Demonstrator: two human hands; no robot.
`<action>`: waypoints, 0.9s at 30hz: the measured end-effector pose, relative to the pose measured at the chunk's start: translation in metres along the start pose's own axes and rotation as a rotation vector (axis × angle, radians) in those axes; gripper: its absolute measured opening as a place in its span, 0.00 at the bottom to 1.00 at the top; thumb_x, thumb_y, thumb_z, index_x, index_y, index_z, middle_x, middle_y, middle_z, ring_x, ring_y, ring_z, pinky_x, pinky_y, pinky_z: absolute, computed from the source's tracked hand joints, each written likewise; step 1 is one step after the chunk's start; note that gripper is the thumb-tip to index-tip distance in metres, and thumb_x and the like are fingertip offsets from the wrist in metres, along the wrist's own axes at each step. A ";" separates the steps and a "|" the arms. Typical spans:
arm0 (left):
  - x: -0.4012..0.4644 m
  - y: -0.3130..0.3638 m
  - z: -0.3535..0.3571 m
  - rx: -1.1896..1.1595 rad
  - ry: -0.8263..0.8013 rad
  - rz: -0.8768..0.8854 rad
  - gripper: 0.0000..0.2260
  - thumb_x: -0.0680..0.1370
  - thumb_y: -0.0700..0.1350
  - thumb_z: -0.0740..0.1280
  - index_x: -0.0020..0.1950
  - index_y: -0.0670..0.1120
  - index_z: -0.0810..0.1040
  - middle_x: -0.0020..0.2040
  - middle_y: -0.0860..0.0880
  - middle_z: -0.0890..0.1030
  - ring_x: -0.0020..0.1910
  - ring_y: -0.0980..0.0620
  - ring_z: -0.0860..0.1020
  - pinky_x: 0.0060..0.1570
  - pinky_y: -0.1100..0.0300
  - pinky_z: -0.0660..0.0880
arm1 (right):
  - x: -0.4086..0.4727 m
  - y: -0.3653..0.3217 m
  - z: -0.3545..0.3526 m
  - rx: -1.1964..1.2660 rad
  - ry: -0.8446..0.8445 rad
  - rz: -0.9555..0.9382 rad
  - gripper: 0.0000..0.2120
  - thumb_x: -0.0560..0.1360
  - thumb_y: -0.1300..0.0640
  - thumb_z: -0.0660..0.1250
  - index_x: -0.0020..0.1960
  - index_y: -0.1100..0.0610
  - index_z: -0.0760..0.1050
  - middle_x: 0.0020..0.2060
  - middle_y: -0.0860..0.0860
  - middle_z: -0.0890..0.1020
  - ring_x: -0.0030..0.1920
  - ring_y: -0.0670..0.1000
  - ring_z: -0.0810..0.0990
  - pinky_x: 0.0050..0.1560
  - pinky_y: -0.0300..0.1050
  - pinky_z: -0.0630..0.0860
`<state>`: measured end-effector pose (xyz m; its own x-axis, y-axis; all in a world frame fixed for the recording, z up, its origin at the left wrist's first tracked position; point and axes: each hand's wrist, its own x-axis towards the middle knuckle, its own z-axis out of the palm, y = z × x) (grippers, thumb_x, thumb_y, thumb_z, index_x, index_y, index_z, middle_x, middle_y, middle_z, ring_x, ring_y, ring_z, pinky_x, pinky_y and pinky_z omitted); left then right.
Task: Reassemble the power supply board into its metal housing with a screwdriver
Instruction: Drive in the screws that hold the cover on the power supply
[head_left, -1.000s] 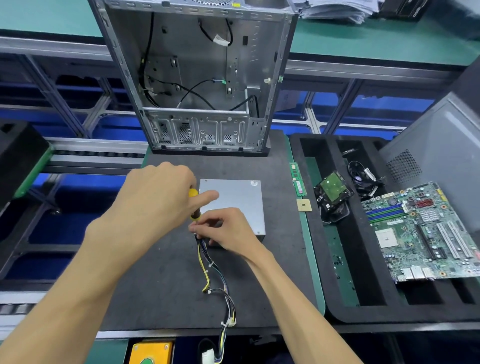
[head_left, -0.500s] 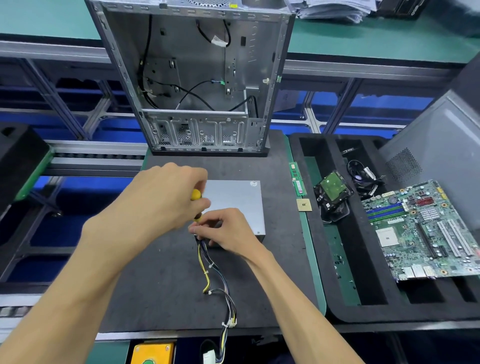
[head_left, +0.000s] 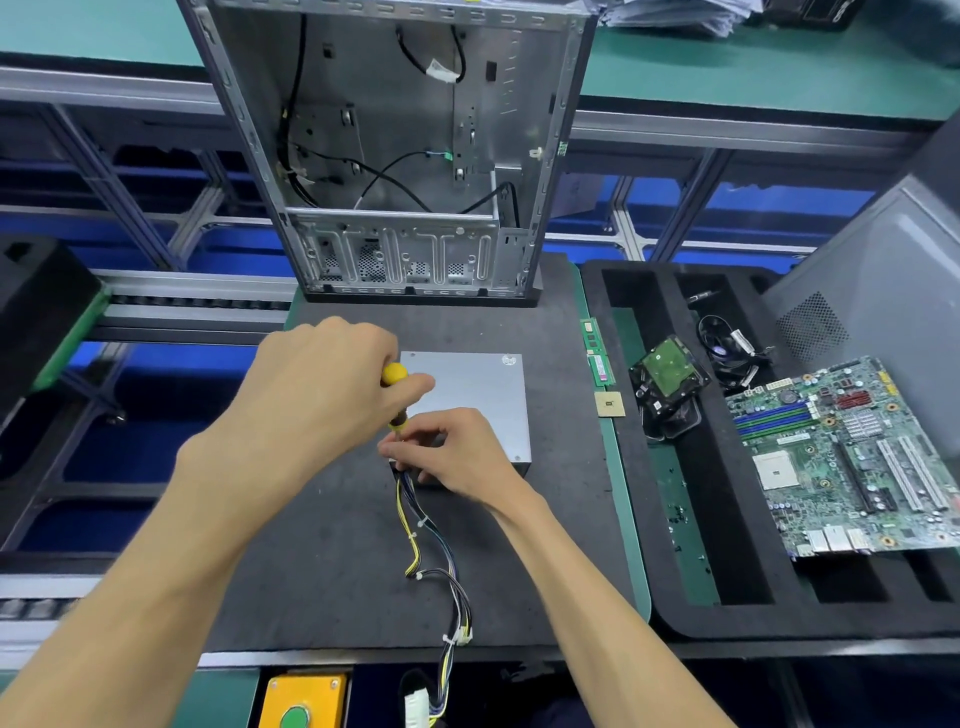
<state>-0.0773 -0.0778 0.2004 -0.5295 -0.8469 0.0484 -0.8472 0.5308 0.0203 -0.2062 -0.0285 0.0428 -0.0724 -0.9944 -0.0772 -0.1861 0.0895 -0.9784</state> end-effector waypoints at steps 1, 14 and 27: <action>0.000 -0.001 -0.001 -0.038 -0.036 0.044 0.13 0.76 0.61 0.64 0.39 0.53 0.74 0.38 0.52 0.76 0.39 0.46 0.75 0.35 0.56 0.66 | 0.000 -0.001 0.000 -0.002 0.001 -0.003 0.03 0.75 0.51 0.77 0.42 0.45 0.86 0.33 0.47 0.84 0.32 0.48 0.80 0.38 0.46 0.82; 0.001 -0.002 -0.002 0.006 -0.038 0.068 0.15 0.80 0.62 0.59 0.47 0.56 0.80 0.36 0.53 0.78 0.43 0.45 0.77 0.37 0.55 0.65 | -0.001 -0.004 0.000 -0.080 0.007 -0.035 0.11 0.75 0.49 0.77 0.37 0.37 0.82 0.32 0.43 0.83 0.30 0.42 0.76 0.39 0.41 0.76; -0.005 -0.007 -0.003 -0.171 -0.134 0.168 0.06 0.74 0.52 0.69 0.48 0.56 0.74 0.46 0.56 0.75 0.46 0.49 0.77 0.43 0.53 0.74 | -0.001 0.000 0.001 -0.002 0.006 -0.022 0.07 0.75 0.53 0.76 0.39 0.43 0.84 0.31 0.47 0.84 0.34 0.45 0.79 0.36 0.39 0.79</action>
<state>-0.0692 -0.0773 0.2034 -0.6728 -0.7368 -0.0672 -0.7333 0.6521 0.1921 -0.2055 -0.0274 0.0431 -0.0741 -0.9958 -0.0542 -0.1894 0.0674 -0.9796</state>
